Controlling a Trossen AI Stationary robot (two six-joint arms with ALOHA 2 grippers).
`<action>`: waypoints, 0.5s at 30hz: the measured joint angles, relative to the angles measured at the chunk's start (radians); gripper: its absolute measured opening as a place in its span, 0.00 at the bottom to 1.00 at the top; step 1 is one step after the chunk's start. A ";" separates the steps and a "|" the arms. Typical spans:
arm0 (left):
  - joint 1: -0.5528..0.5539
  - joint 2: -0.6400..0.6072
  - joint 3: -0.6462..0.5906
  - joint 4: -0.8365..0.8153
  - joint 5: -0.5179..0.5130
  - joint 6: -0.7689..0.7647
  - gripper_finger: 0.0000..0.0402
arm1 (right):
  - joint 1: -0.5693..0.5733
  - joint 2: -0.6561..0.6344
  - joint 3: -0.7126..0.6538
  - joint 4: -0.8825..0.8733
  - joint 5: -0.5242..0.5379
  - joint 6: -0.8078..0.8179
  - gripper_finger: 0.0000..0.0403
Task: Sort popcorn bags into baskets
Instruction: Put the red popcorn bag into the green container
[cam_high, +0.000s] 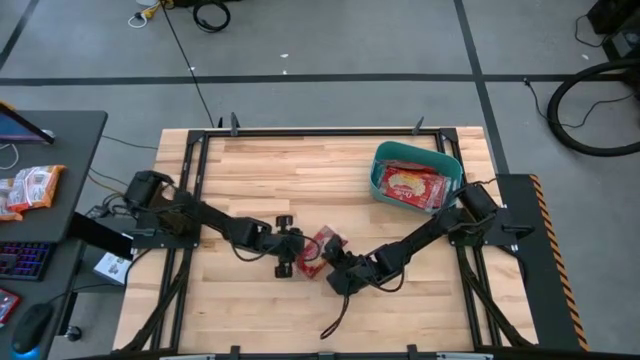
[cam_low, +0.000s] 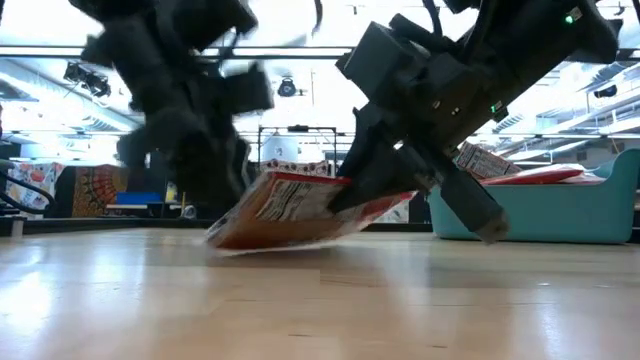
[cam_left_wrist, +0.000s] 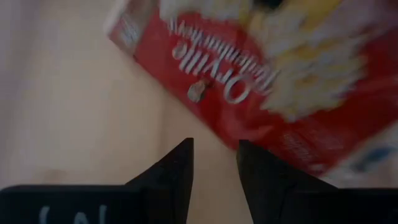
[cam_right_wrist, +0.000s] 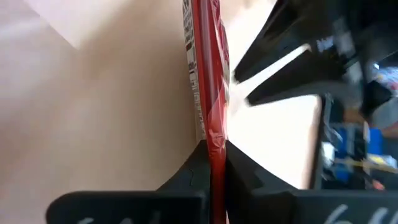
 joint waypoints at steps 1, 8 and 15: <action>-0.001 -0.026 0.003 -0.013 -0.023 0.007 0.32 | 0.005 -0.008 0.000 -0.020 0.028 0.008 0.05; -0.005 -0.181 0.005 -0.141 -0.164 0.032 0.32 | 0.027 -0.130 0.000 -0.310 0.187 0.177 0.07; -0.005 -0.324 0.005 -0.203 -0.203 0.033 0.32 | 0.026 -0.287 0.000 -0.667 0.318 0.468 0.07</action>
